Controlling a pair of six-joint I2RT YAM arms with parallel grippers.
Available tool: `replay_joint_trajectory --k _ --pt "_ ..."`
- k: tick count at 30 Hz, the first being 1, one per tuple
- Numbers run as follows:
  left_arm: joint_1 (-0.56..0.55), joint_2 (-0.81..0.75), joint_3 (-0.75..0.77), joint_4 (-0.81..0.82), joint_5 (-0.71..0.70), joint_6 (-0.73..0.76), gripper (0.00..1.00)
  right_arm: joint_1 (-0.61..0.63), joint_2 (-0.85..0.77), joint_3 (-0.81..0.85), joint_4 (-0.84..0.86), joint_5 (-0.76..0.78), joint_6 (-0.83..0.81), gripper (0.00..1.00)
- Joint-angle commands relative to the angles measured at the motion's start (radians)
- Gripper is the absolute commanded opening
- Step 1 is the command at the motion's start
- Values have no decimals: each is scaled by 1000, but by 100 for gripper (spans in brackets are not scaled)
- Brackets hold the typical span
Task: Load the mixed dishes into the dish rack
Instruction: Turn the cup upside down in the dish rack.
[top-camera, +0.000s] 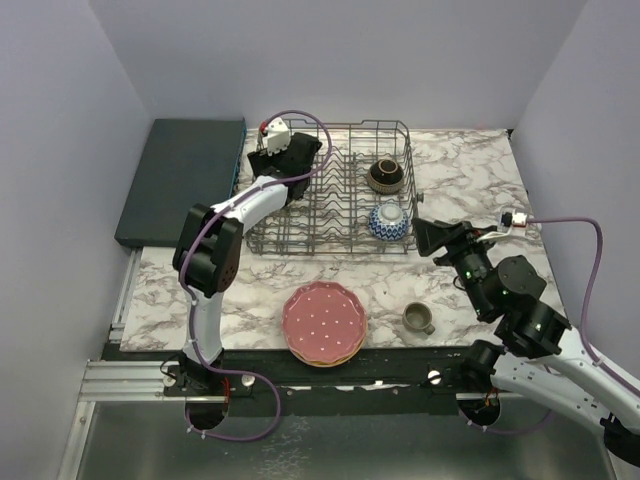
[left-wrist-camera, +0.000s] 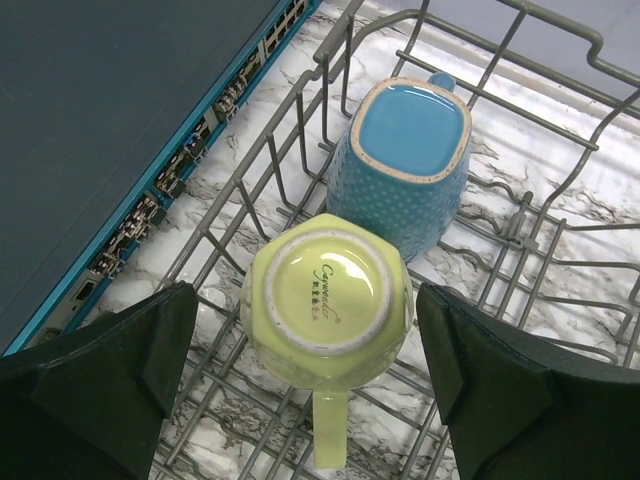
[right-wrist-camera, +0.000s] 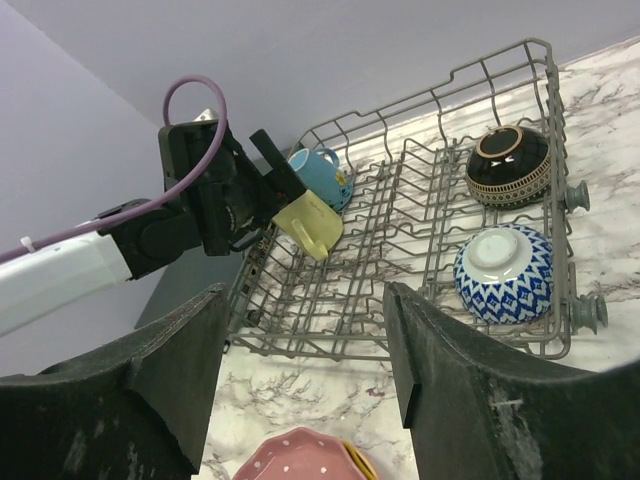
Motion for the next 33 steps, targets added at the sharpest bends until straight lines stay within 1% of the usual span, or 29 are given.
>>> replay_joint_trajectory --k 1,8,11,17,25,33 --pt "0 -73 -39 13 45 14 99 1 0 58 -68 -1 22 69" --pt "-10 -145 -82 11 86 40 99 1 23 107 -195 7 80 69" --pt "-14 -182 -97 8 136 51 99 1 48 128 -265 4 126 69" --pt "-17 -267 -131 -20 292 55 99 1 121 190 -393 -52 165 70" --pt "-18 -363 -174 -74 554 68 99 1 217 293 -643 -91 224 71" --pt "-17 -414 -207 -110 801 57 99 1 260 315 -818 -174 282 72"
